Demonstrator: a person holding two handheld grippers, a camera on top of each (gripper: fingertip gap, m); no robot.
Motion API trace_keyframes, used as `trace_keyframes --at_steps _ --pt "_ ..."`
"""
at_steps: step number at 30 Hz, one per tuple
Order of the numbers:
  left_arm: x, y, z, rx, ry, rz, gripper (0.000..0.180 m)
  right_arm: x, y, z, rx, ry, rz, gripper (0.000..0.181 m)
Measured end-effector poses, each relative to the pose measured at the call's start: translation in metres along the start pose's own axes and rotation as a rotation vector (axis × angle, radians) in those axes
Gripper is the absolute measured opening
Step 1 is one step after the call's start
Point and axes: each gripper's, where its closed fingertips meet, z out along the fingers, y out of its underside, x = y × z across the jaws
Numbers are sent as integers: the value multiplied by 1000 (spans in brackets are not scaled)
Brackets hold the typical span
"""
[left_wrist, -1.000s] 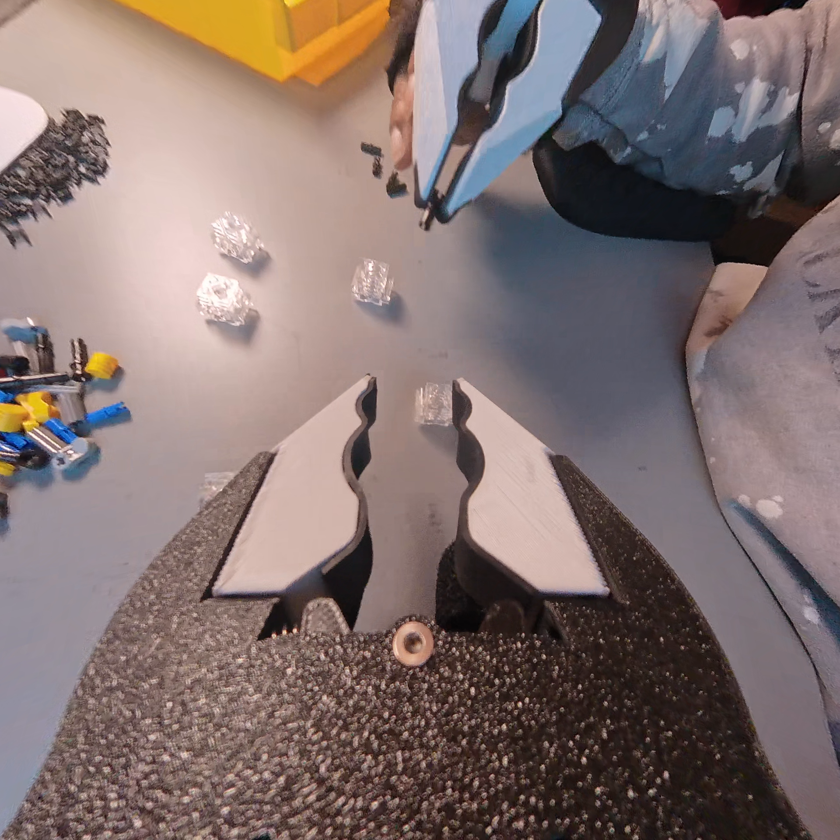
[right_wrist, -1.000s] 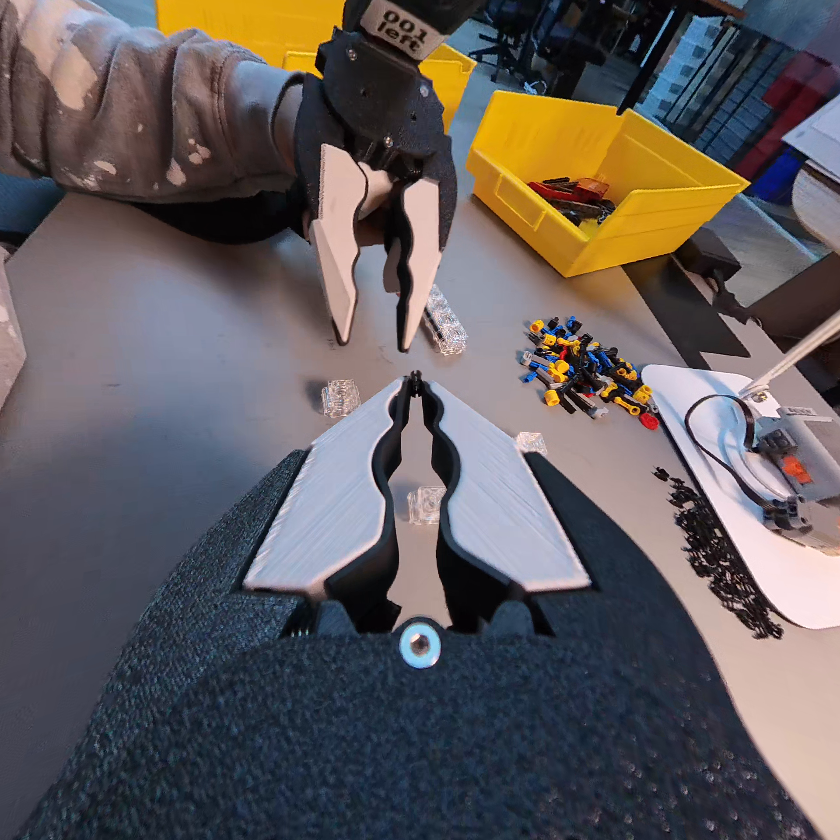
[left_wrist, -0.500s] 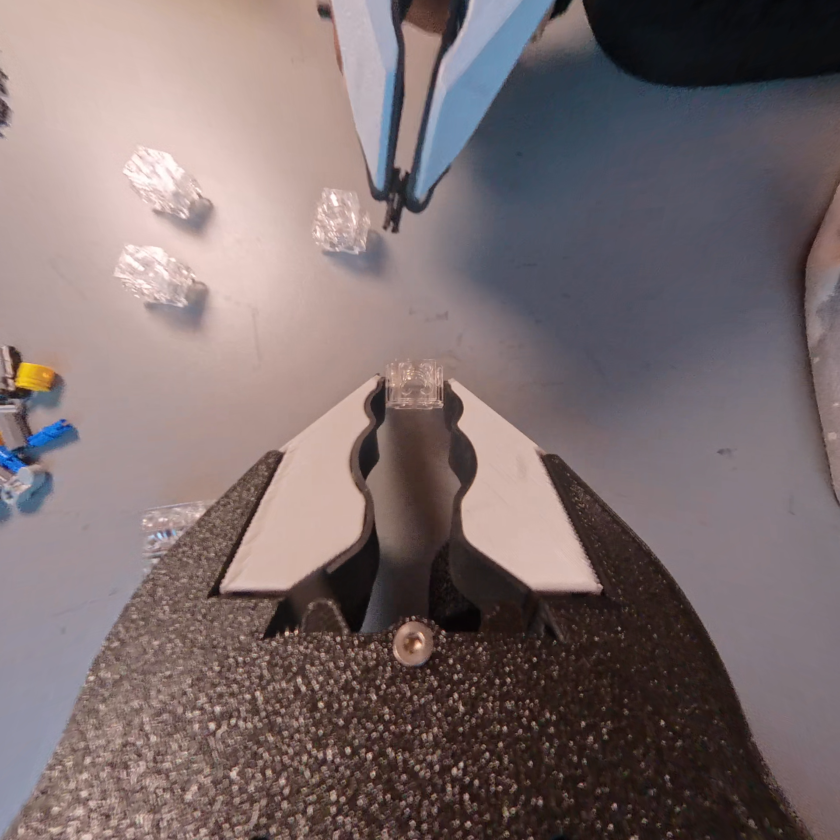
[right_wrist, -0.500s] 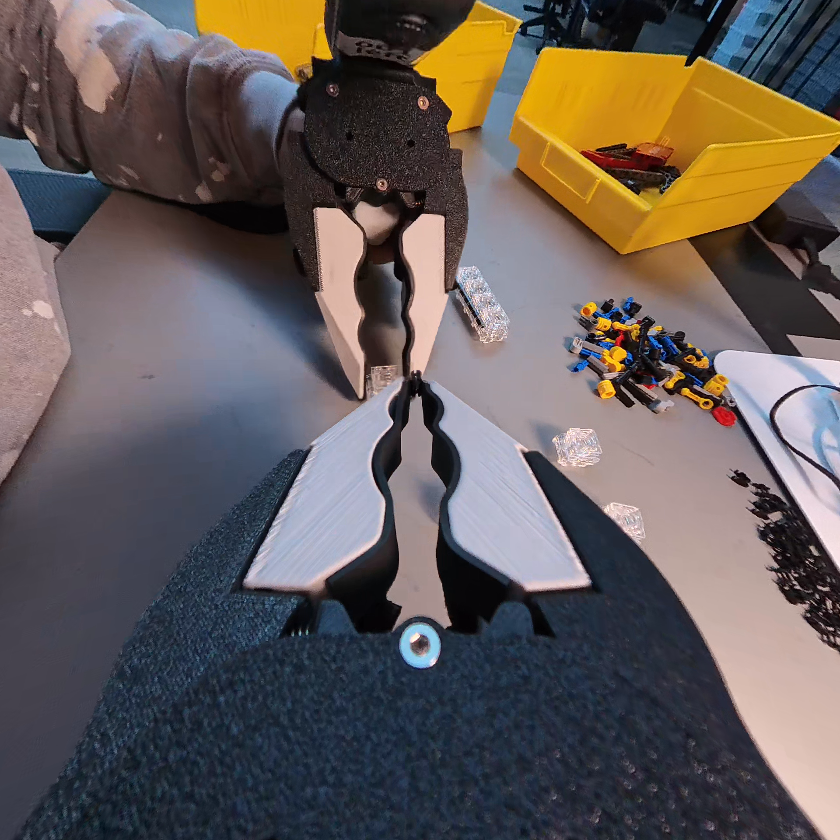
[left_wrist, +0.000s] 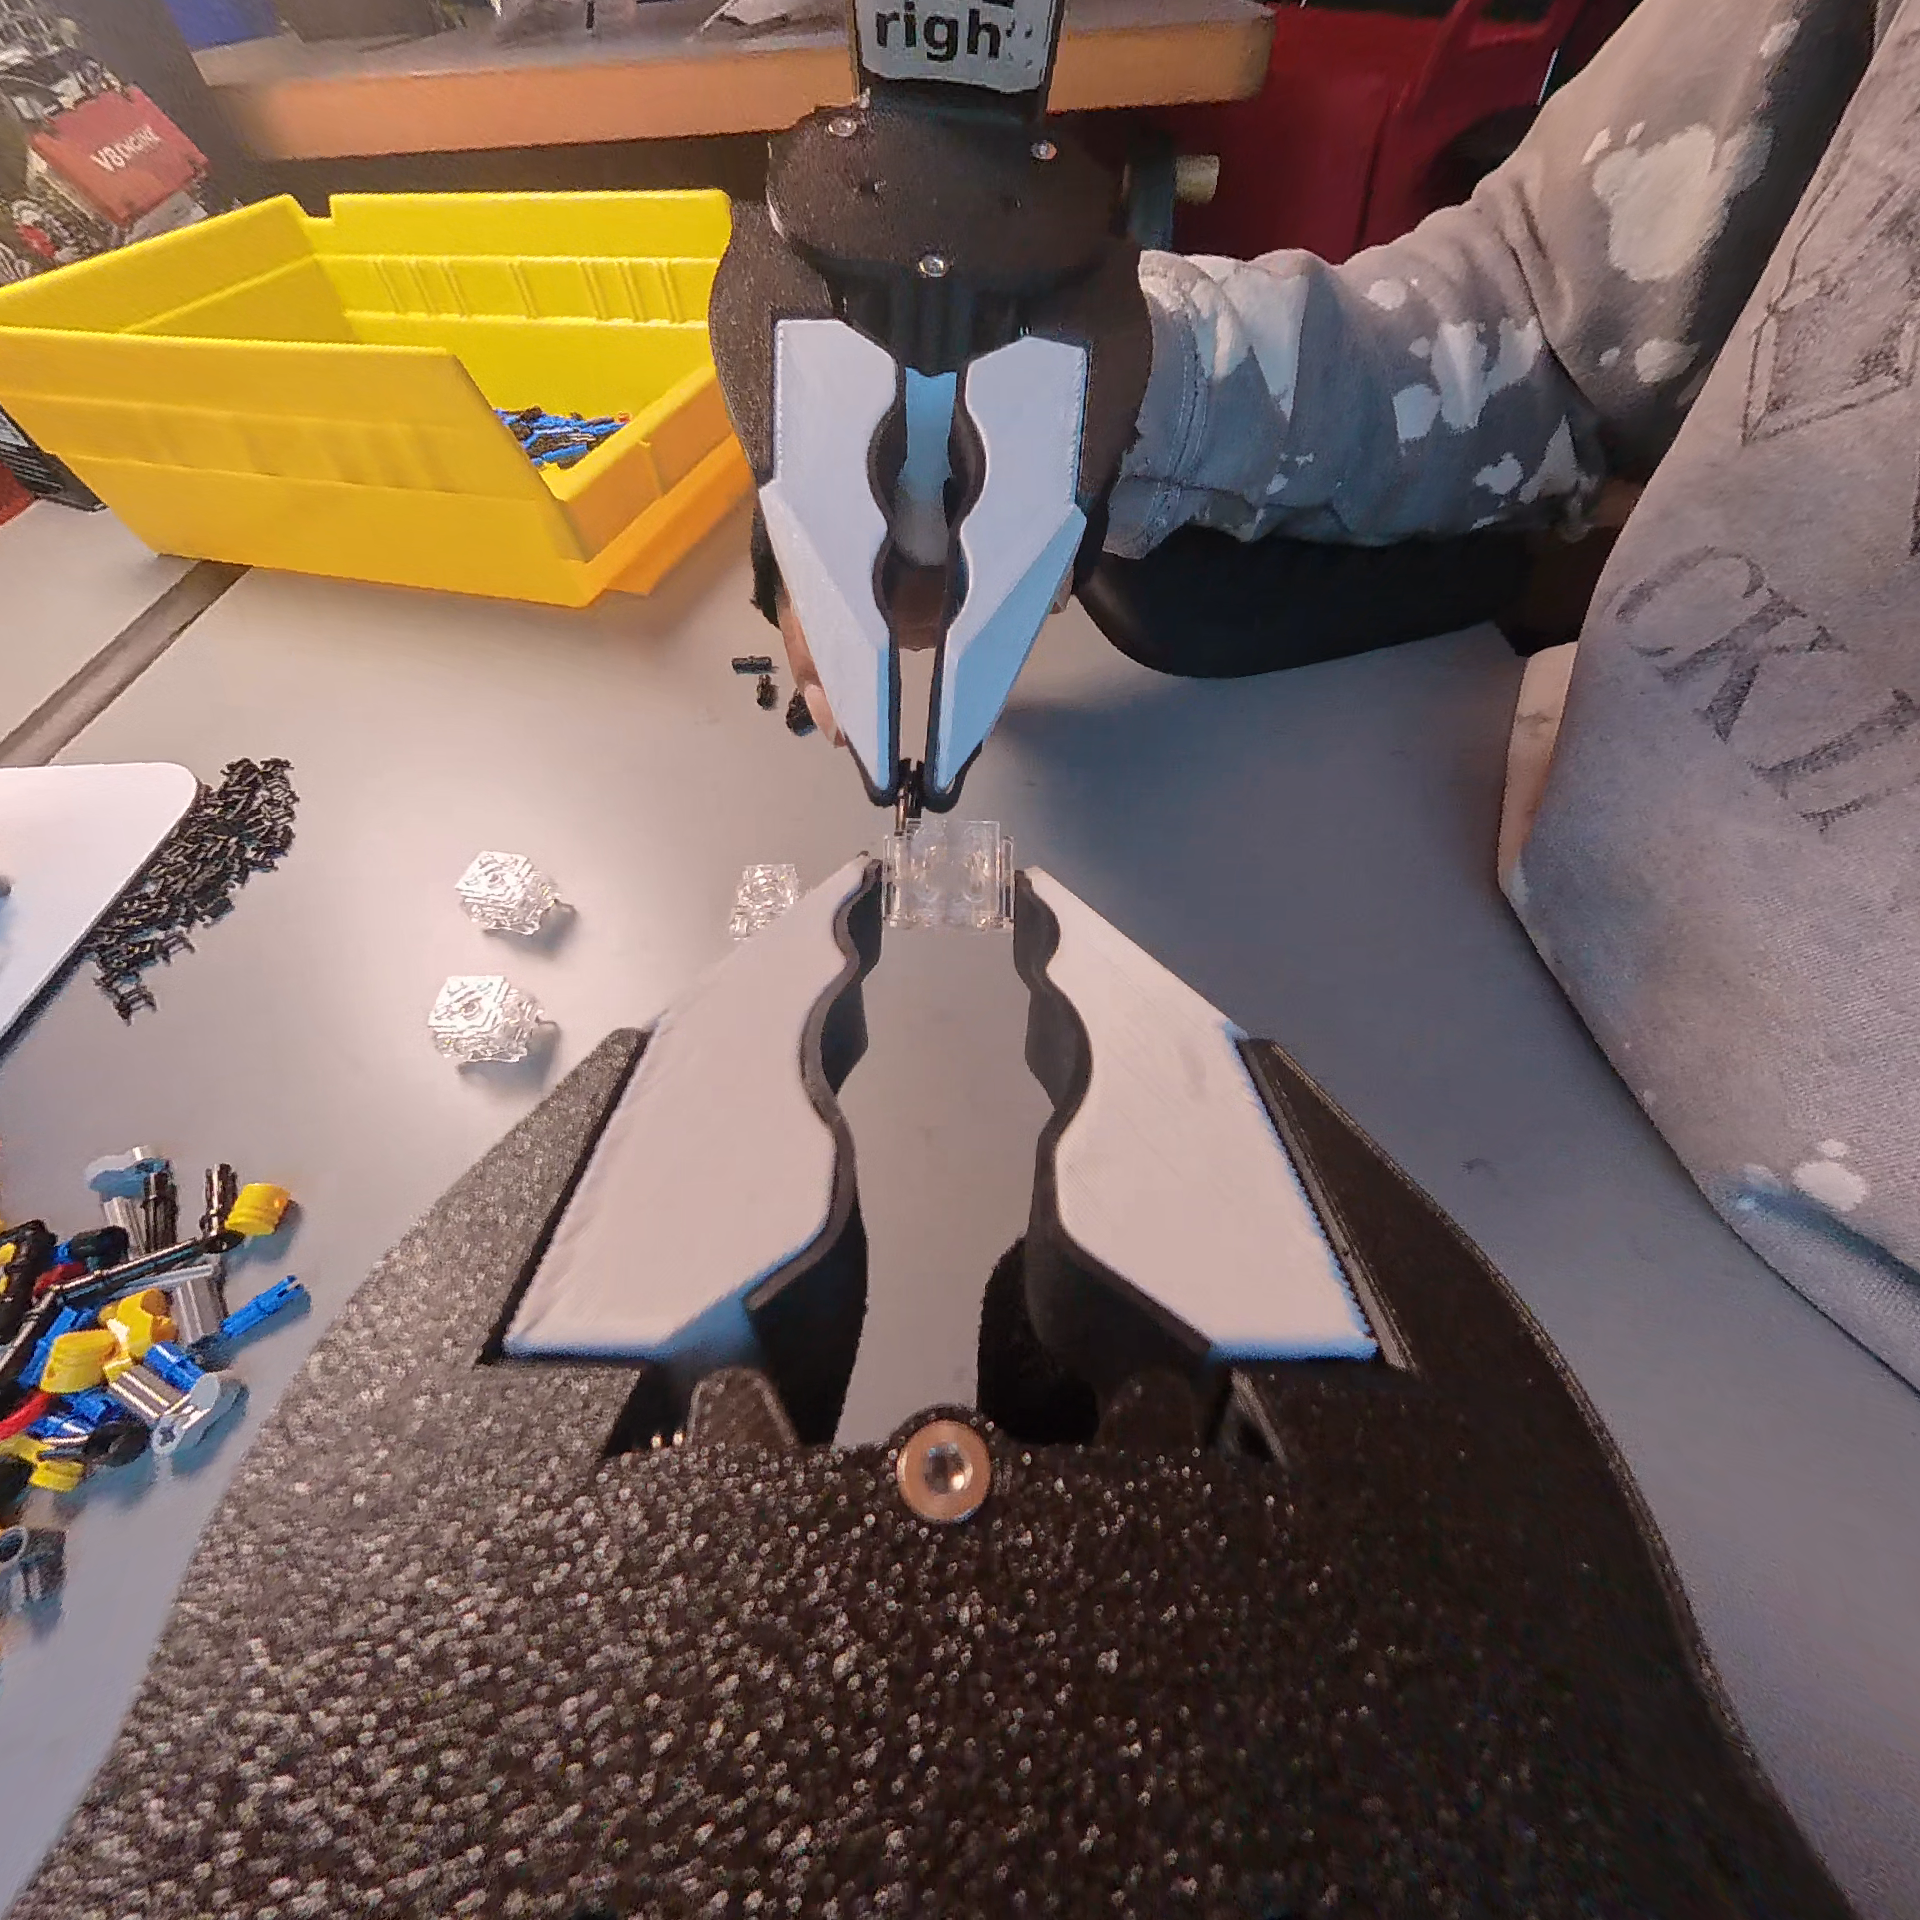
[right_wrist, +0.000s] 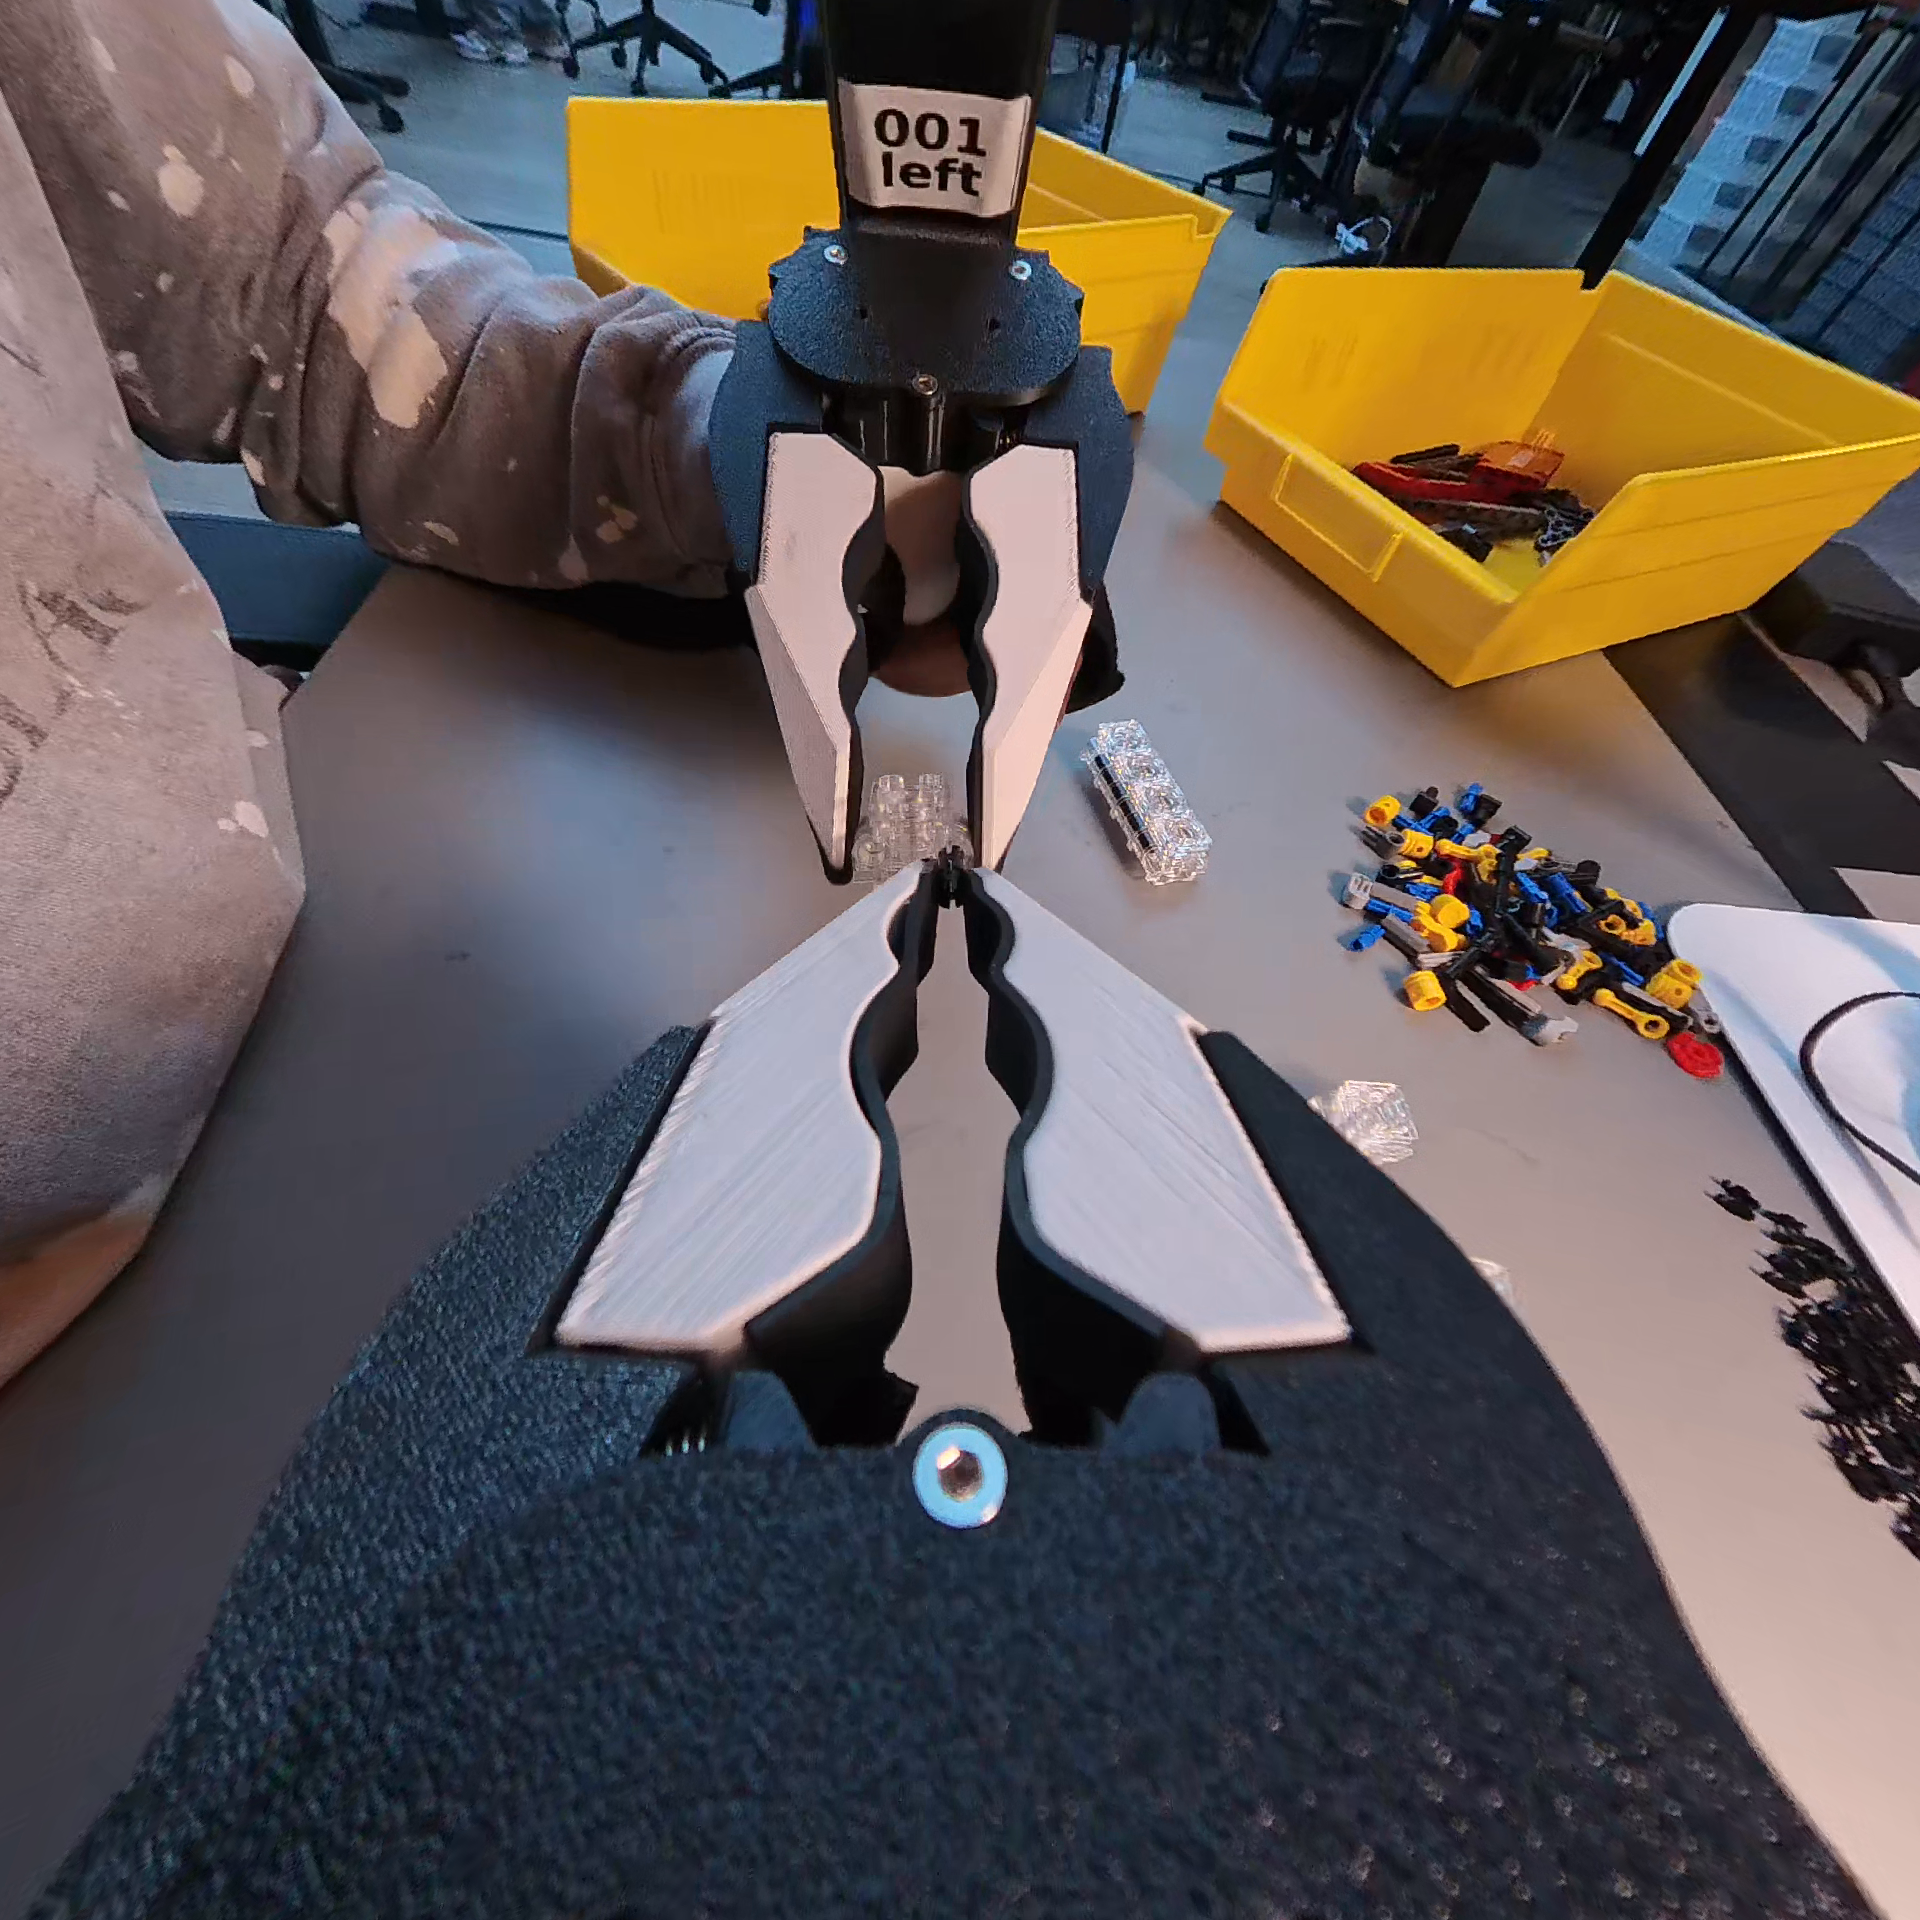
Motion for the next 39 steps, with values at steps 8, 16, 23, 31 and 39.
trace_keyframes --at_steps 8,16,23,31,39 --pt "2 7 6 -84 -43 92 22 -3 8 1 -43 -34 32 4" --pt "7 20 18 -188 -56 128 21 -11 26 5 -212 -51 21 3" --pt "2 7 16 -106 -46 31 22 -3 13 -1 -83 -45 74 5" --pt "-20 -22 -5 146 -5 -348 22 7 -21 -6 43 127 -133 46" --pt "-27 -47 -15 428 182 -750 21 30 -29 2 -11 436 -381 33"
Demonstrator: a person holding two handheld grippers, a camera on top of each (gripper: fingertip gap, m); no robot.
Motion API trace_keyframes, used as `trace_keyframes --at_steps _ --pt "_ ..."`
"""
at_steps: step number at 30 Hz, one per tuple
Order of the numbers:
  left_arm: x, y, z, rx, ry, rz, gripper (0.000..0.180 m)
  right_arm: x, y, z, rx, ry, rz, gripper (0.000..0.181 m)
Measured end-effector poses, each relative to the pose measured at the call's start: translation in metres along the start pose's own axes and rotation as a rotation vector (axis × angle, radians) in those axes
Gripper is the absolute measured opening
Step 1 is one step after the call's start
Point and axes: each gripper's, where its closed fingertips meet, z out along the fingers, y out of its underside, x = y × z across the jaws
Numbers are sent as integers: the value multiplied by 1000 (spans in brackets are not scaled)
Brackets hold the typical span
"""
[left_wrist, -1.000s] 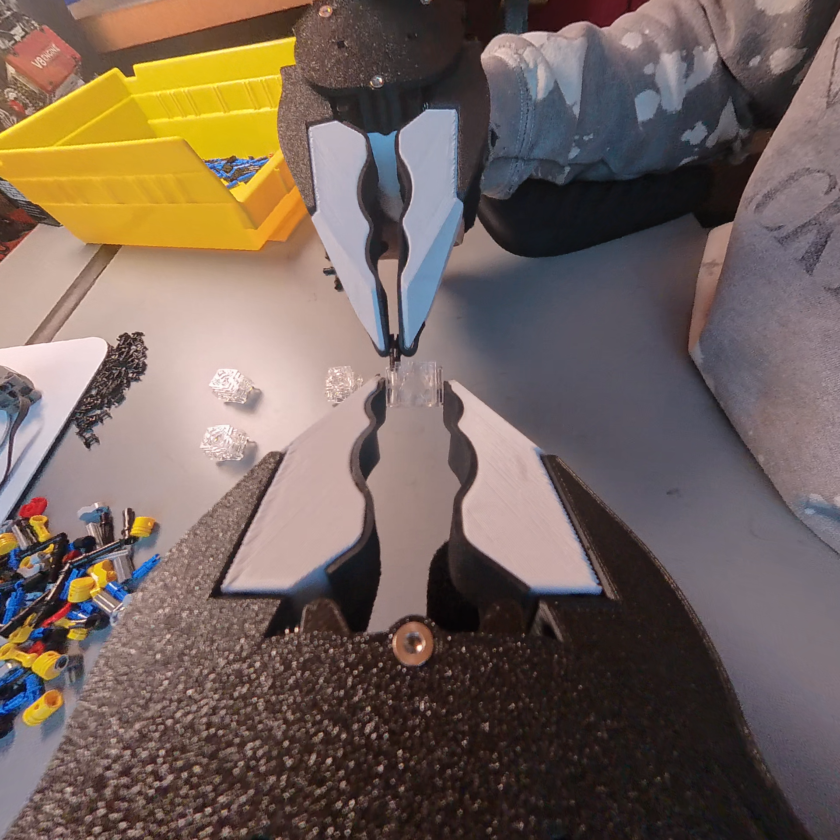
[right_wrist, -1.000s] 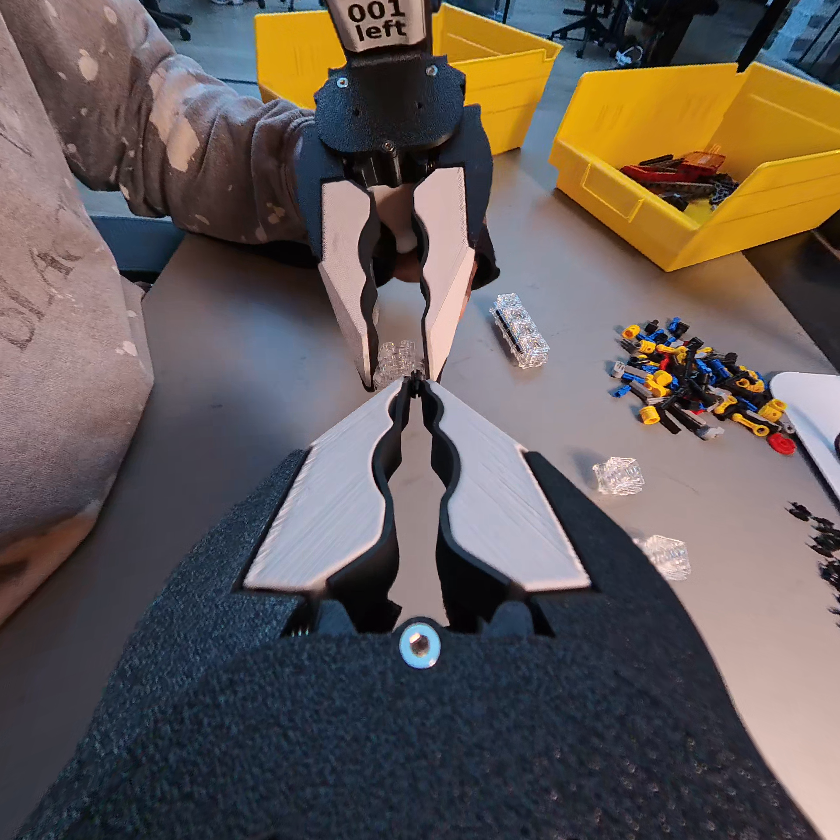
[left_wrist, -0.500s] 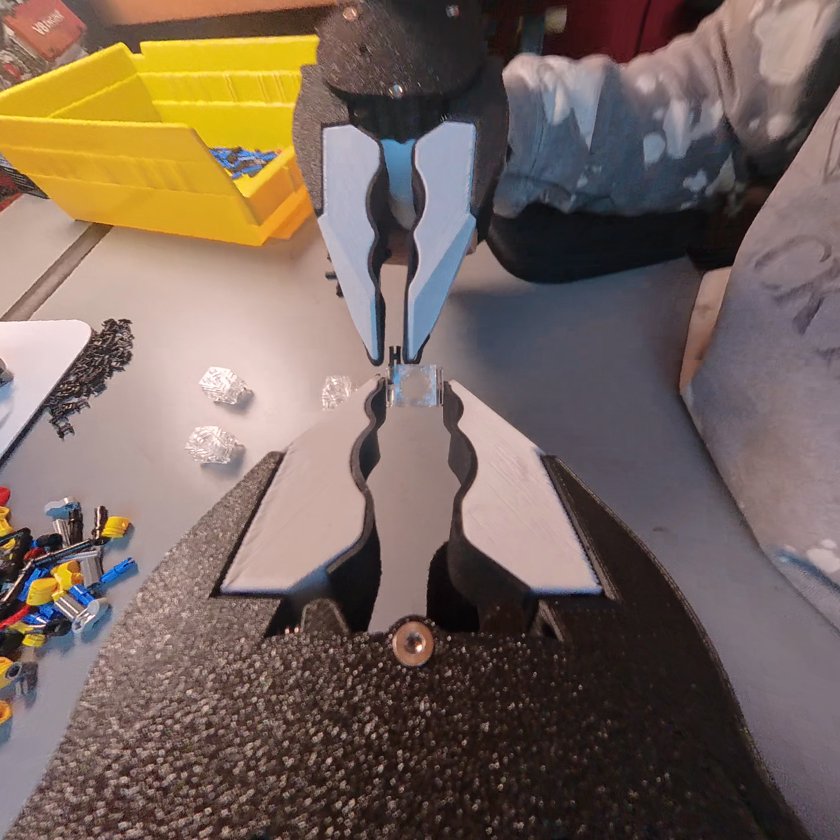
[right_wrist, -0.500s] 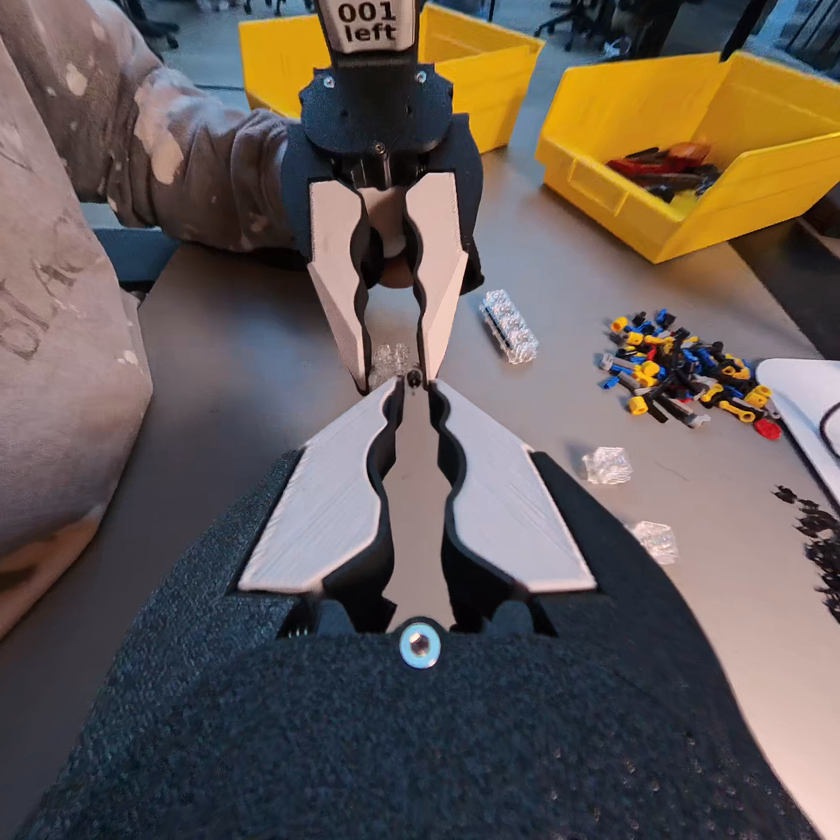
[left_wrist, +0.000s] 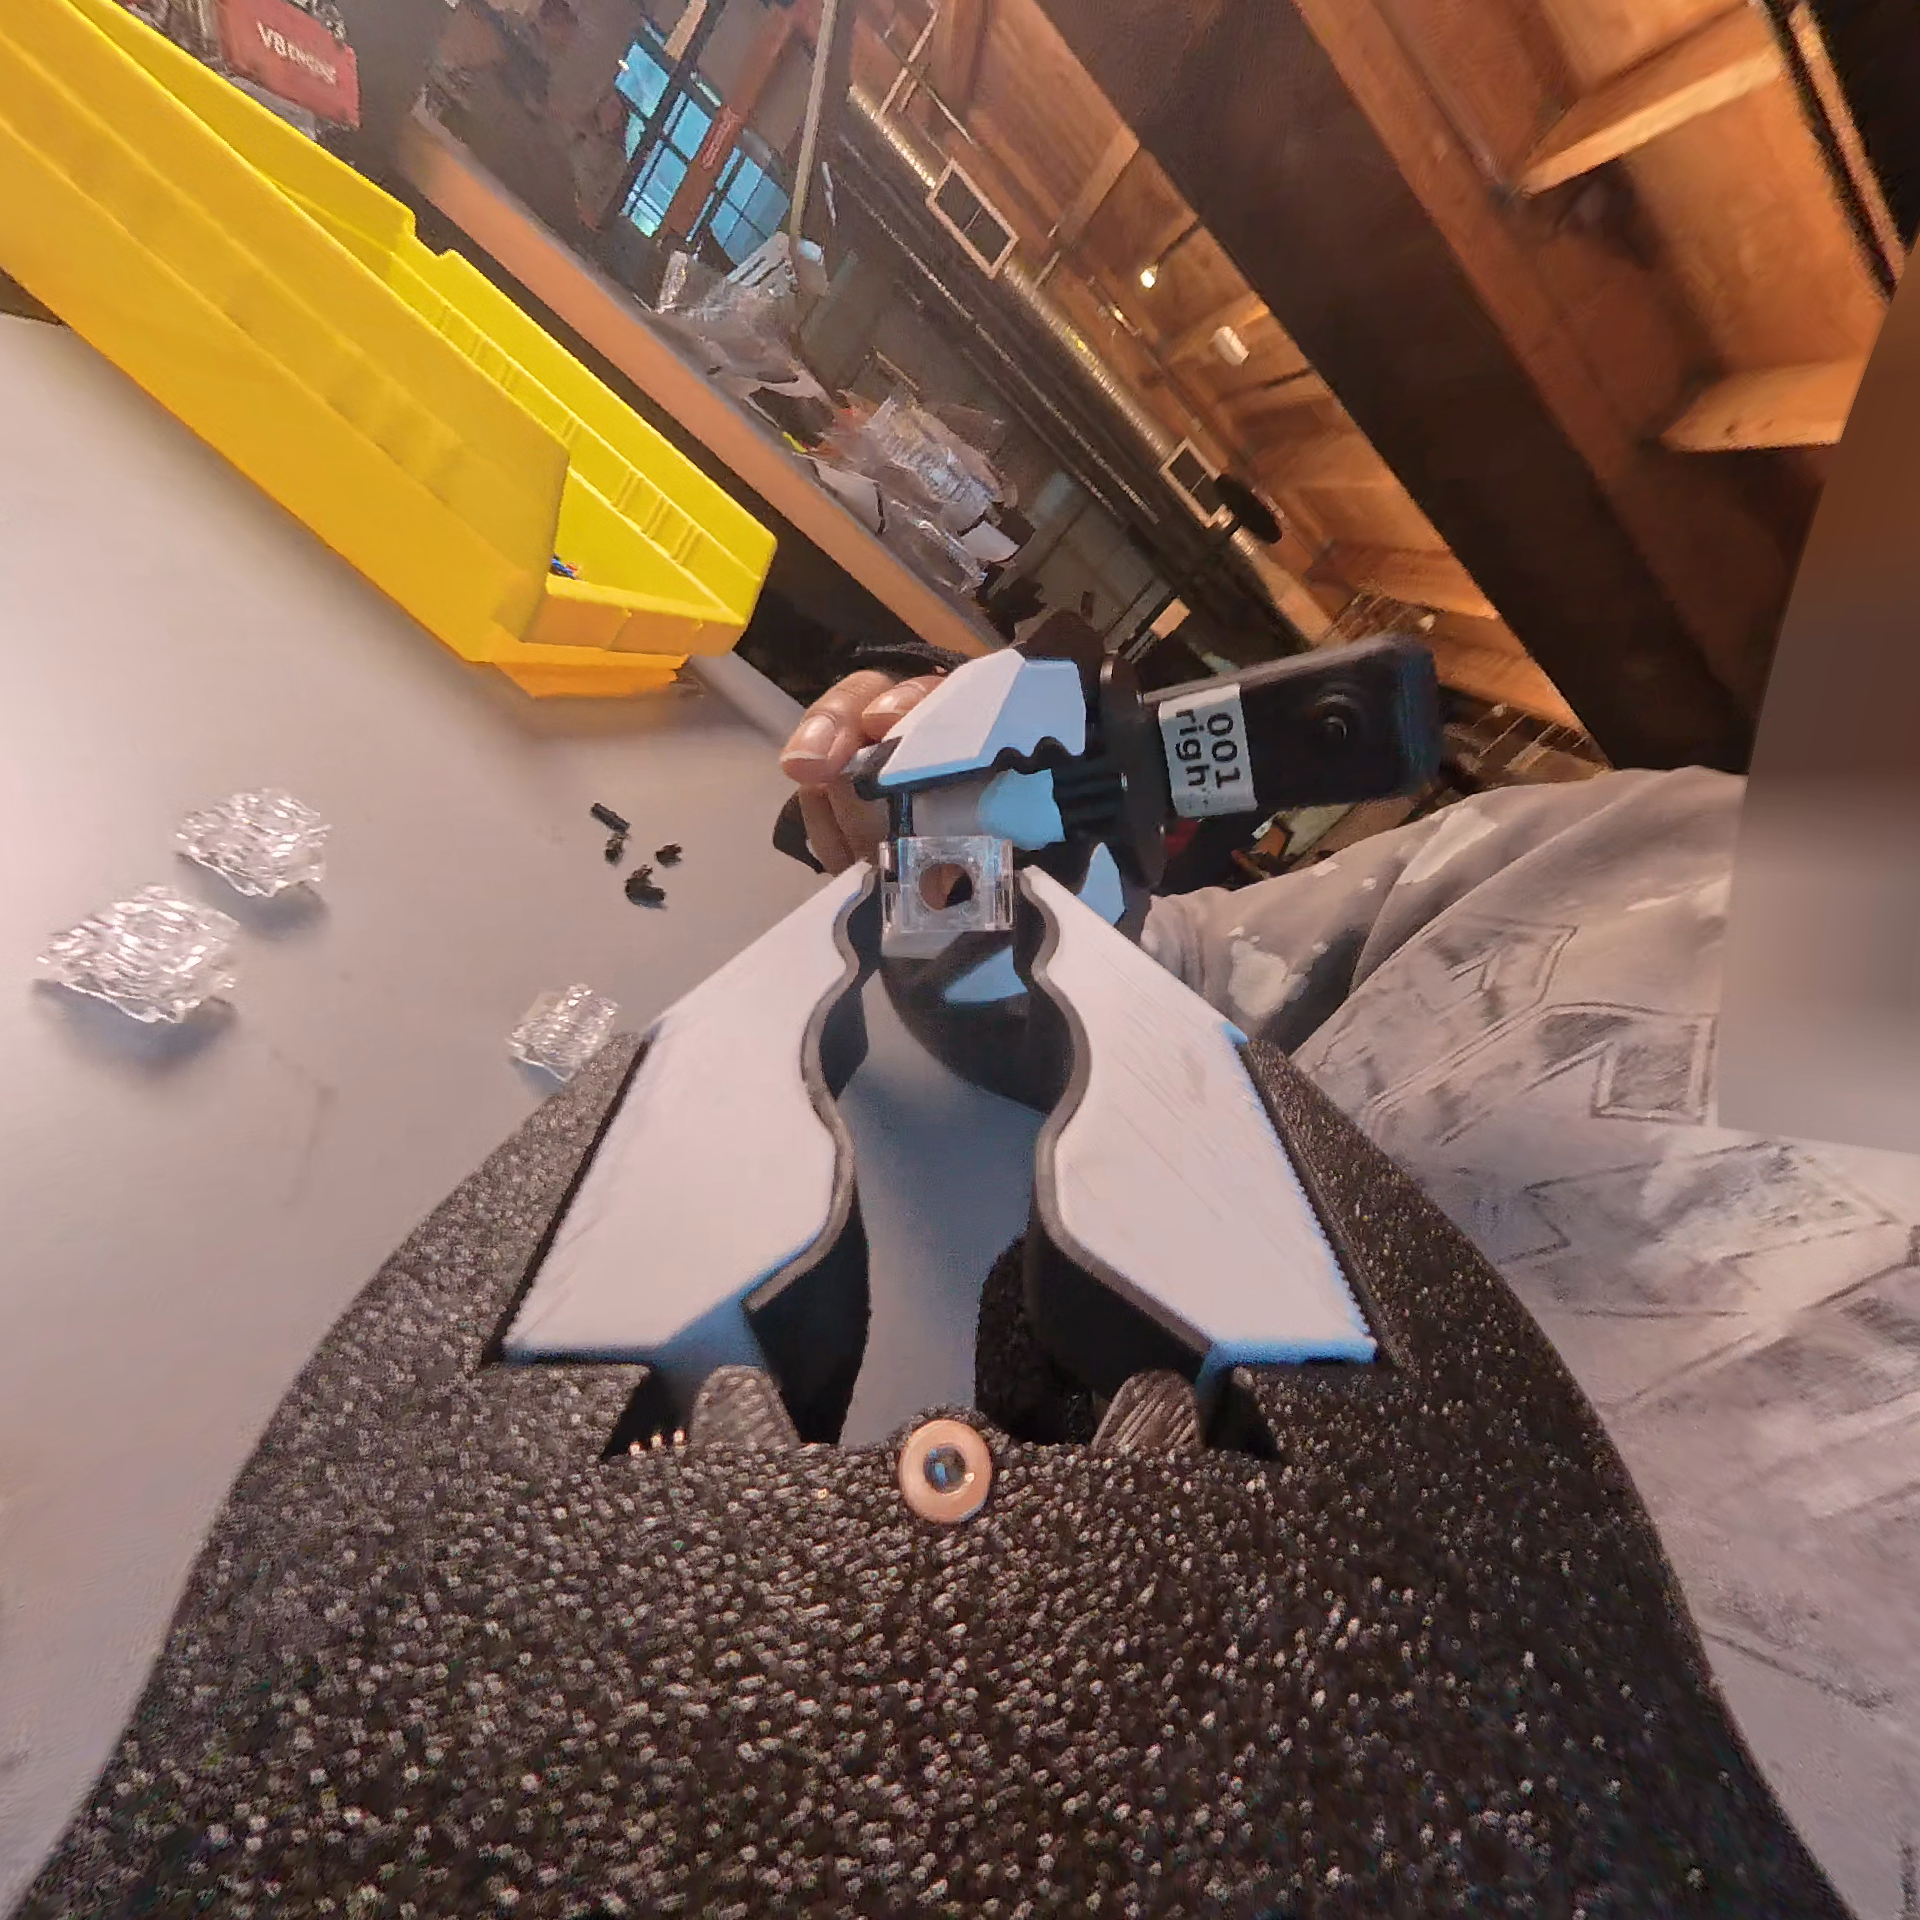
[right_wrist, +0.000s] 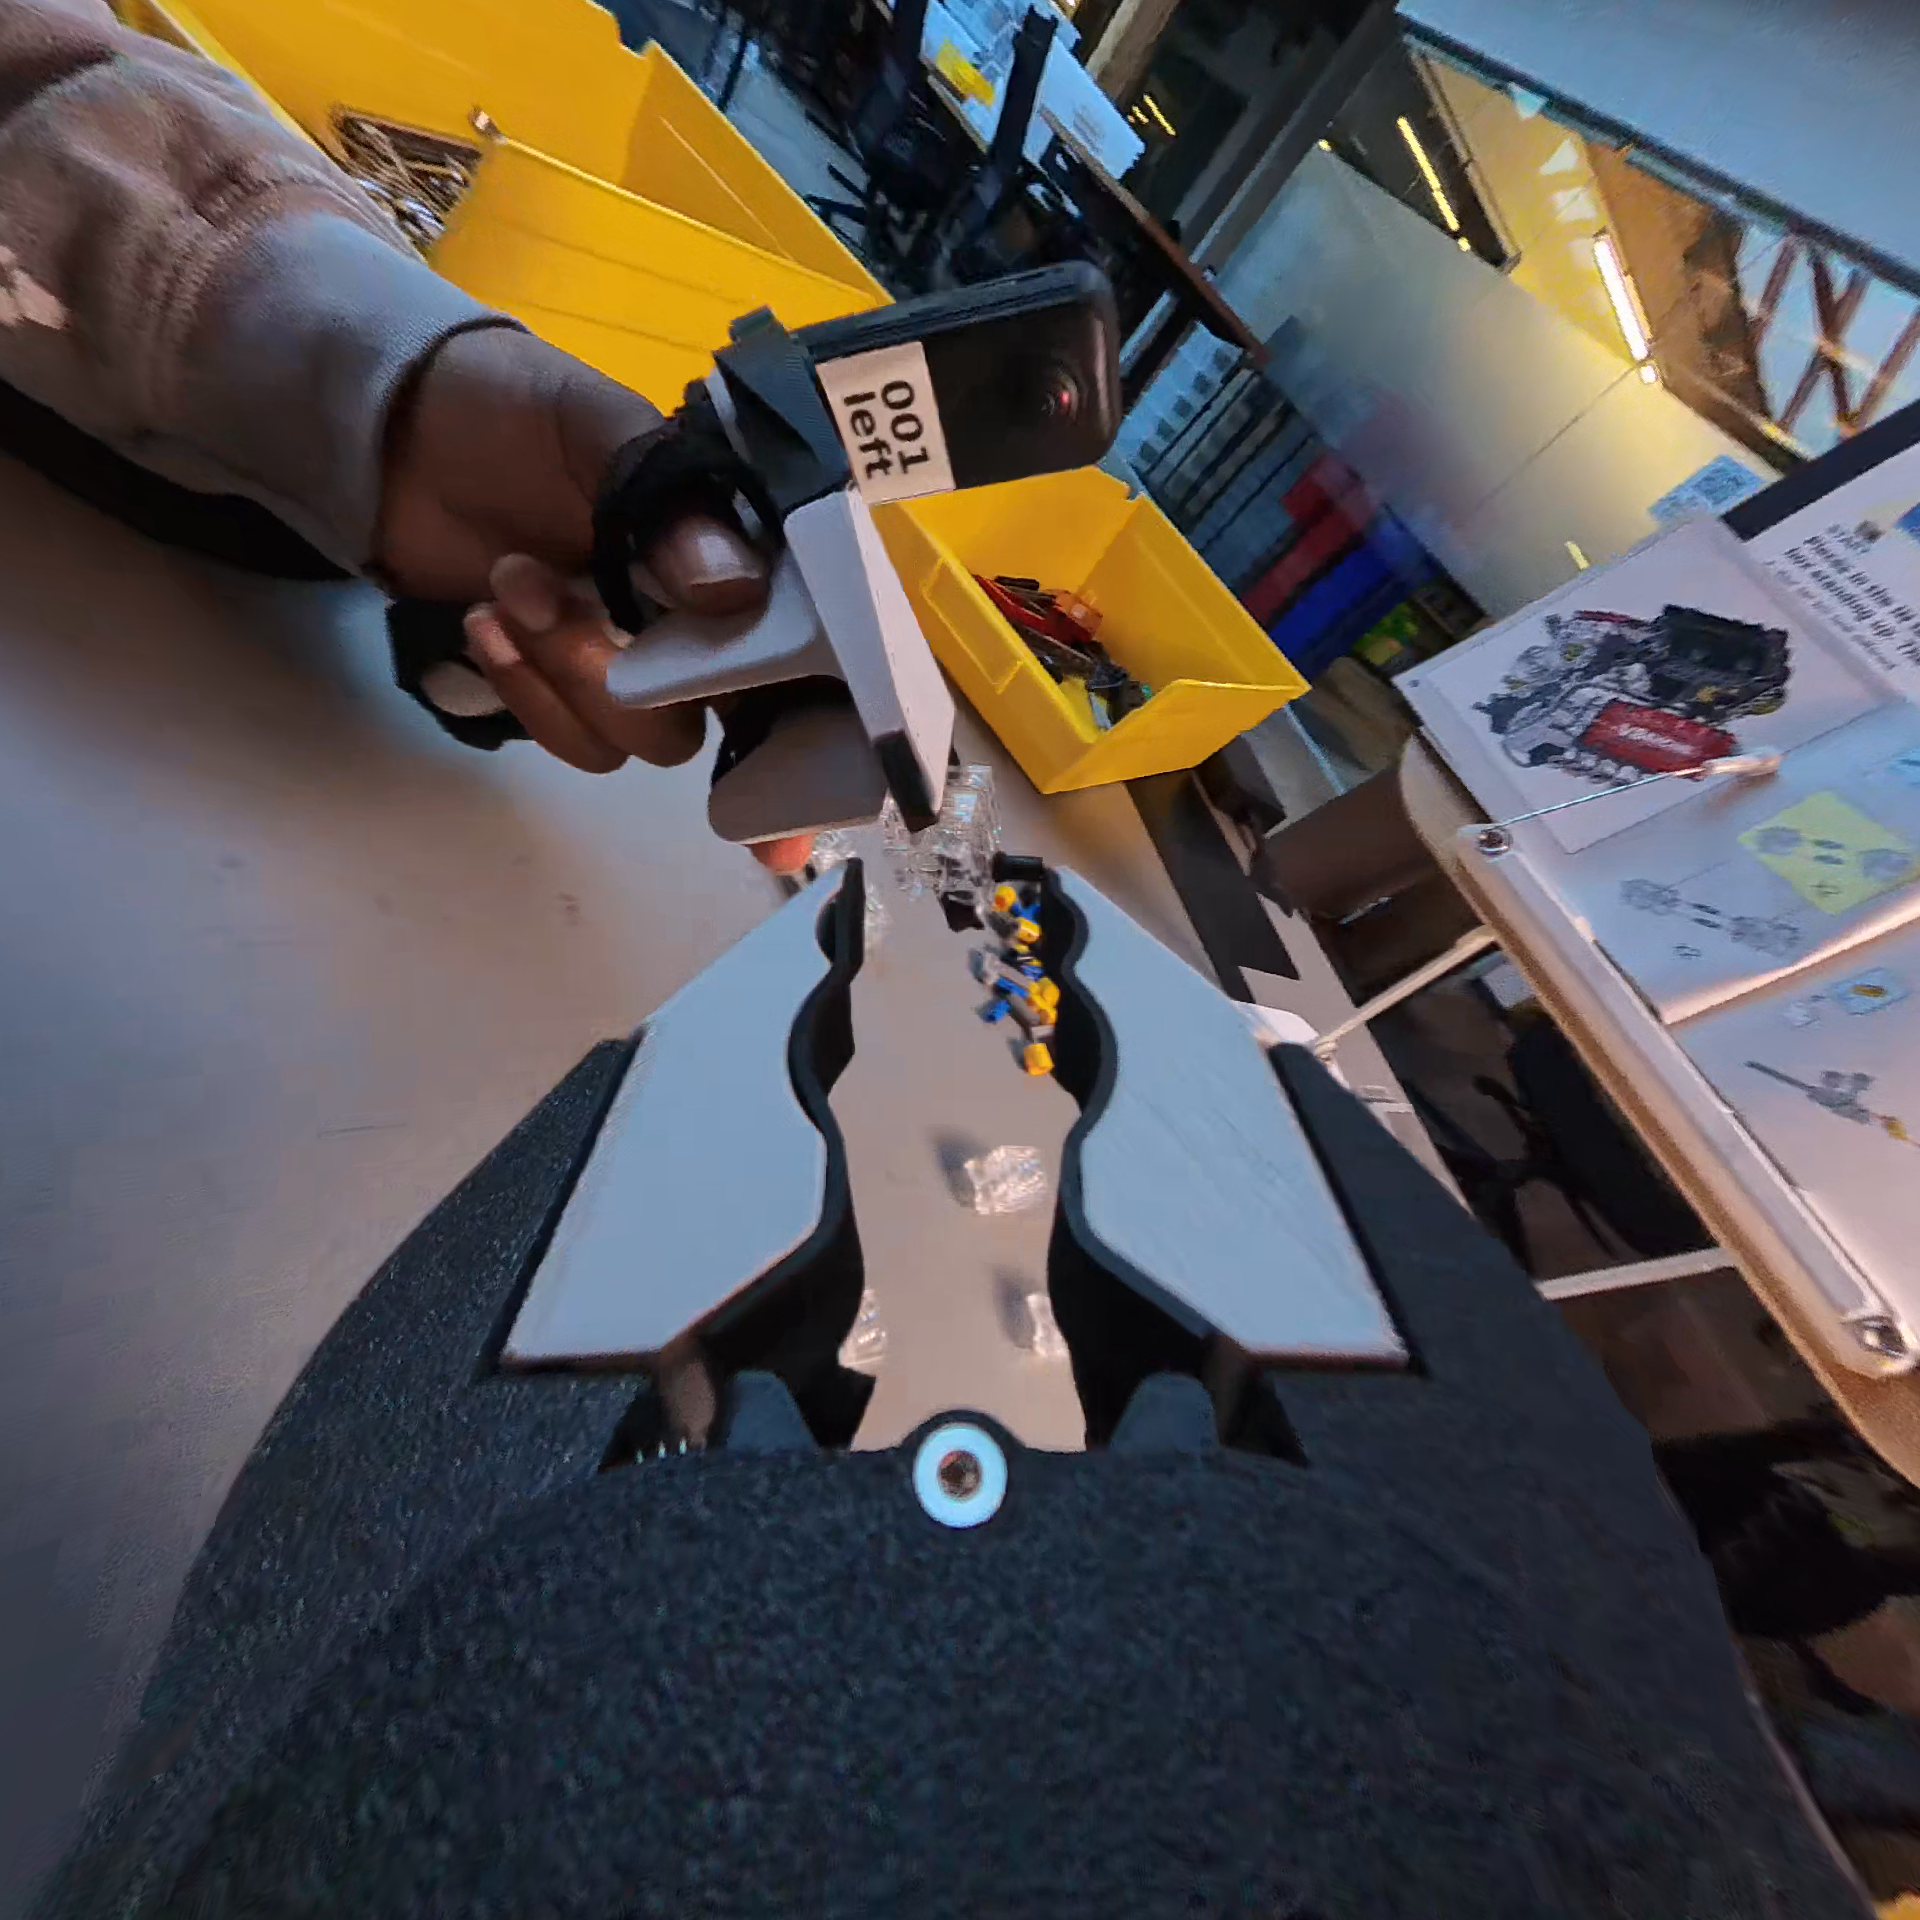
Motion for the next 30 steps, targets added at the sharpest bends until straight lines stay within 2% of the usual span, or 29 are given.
trace_keyframes --at_steps 2,8,13,17,20,22,26,30 --pt "1 0 2 17 28 -57 21 4 0 0 -17 52 -68 25" --pt "2 3 2 22 66 -135 21 0 1 0 -28 49 -103 22" --pt "-5 7 2 -36 -5 -54 21 -1 9 3 -41 3 -57 25" --pt "-28 33 -6 -285 -230 240 22 3 45 -12 -129 -140 101 34" --pt "-52 59 -19 -537 -391 419 22 17 87 -41 -266 -232 280 32" --pt "-58 75 -24 -644 -409 442 22 16 113 -62 -354 -296 369 23" --pt "-67 90 -29 -752 -454 492 22 -1 150 -94 -531 -396 459 19" --pt "-71 96 -31 -795 -472 506 22 -6 161 -103 -597 -413 480 11"
